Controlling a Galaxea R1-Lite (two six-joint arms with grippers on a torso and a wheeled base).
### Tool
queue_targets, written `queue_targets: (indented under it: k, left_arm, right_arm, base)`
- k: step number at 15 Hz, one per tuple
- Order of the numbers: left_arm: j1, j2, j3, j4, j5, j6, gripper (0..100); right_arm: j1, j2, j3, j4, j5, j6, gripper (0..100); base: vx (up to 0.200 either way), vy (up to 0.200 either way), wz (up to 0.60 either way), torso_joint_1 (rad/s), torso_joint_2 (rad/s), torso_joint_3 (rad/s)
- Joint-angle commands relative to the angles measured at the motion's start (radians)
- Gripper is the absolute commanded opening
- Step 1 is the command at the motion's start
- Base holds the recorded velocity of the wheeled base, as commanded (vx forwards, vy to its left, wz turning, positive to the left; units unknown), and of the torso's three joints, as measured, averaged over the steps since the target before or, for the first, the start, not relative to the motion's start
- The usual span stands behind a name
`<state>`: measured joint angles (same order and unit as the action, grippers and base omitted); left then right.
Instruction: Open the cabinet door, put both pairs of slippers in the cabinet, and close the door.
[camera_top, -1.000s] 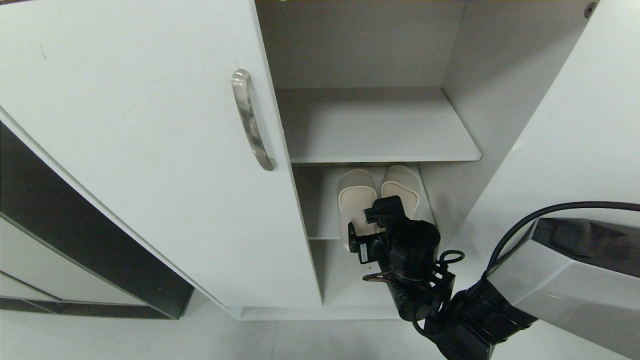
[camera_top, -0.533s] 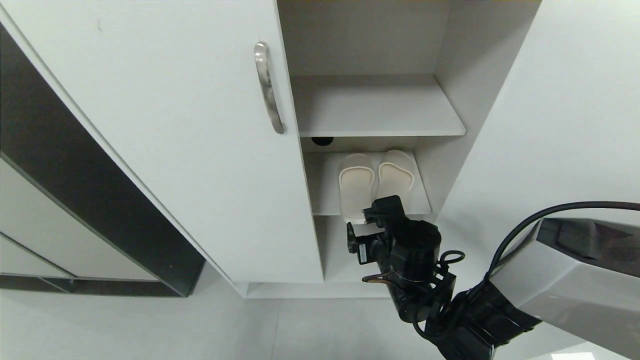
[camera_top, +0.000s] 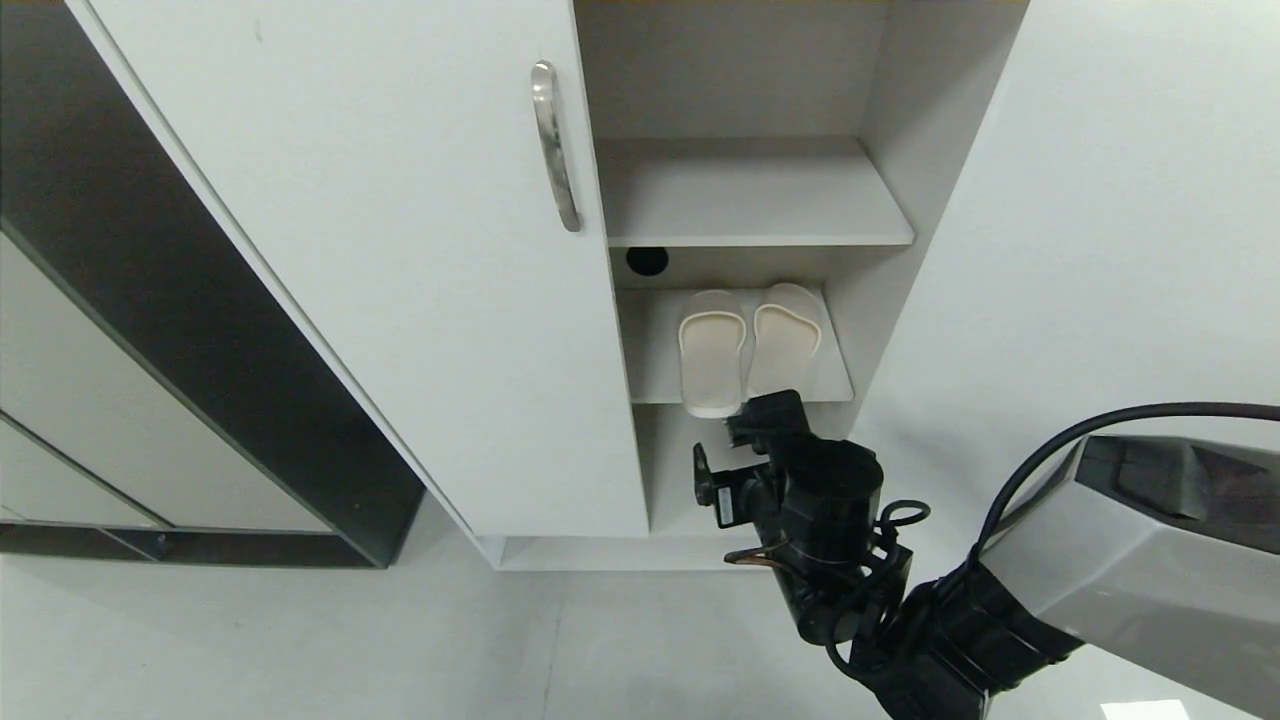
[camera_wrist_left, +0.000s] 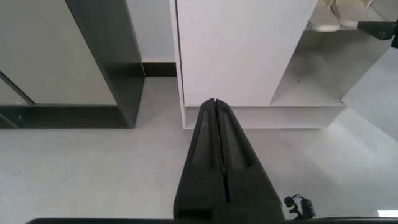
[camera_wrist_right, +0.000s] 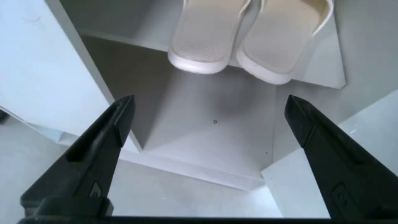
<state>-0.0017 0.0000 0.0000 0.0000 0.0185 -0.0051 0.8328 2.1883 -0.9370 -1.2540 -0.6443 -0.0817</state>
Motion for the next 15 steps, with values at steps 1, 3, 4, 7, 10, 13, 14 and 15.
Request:
queue_targets:
  k: [1,3,4,7,10,13,14,15]
  left_arm:
    - [0.000,0.002,0.000,0.000,0.000,-0.001,0]
    - [0.000,0.002,0.000,0.000,0.000,-0.001,0]
    - [0.000,0.002,0.000,0.000,0.000,0.001,0]
    - [0.000,0.002,0.000,0.000,0.000,-0.001,0]
    - [0.000,0.002,0.000,0.000,0.000,0.001,0]
    - [0.000,0.002,0.000,0.000,0.000,0.001,0]
    - [0.000,0.002,0.000,0.000,0.000,0.001,0]
    - [0.000,0.002,0.000,0.000,0.000,0.002,0]
  right_arm:
    - [0.002,0.002,-0.005,0.001,0.000,-0.001,100]
    - [0.002,0.002,-0.005,0.001,0.000,-0.001,100]
    - [0.002,0.002,-0.005,0.001,0.000,-0.001,100]
    - [0.002,0.002,-0.003,-0.001,0.000,-0.001,100]
    - [0.002,0.002,-0.002,0.001,0.000,0.000,100]
    - [0.002,0.004,-0.009,0.001,-0.002,0.000,100]
    - [0.000,0.004,-0.014,0.001,-0.003,0.002,100]
    - [-0.001,0.007,-0.014,-0.001,-0.003,0.002,100]
  base:
    - [0.000,0.000,0.00,0.000,0.00,0.000]
    - [0.000,0.000,0.00,0.001,0.00,0.074]
    - [0.000,0.000,0.00,0.002,0.01,0.178]
    - [0.000,0.000,0.00,0.002,0.00,0.199]
    - [0.000,0.000,0.00,0.004,0.00,0.201]
    - [0.000,0.000,0.00,0.001,0.00,0.198]
    - [0.000,0.000,0.00,0.002,0.00,0.203]
    - [0.000,0.000,0.00,0.012,0.01,0.203]
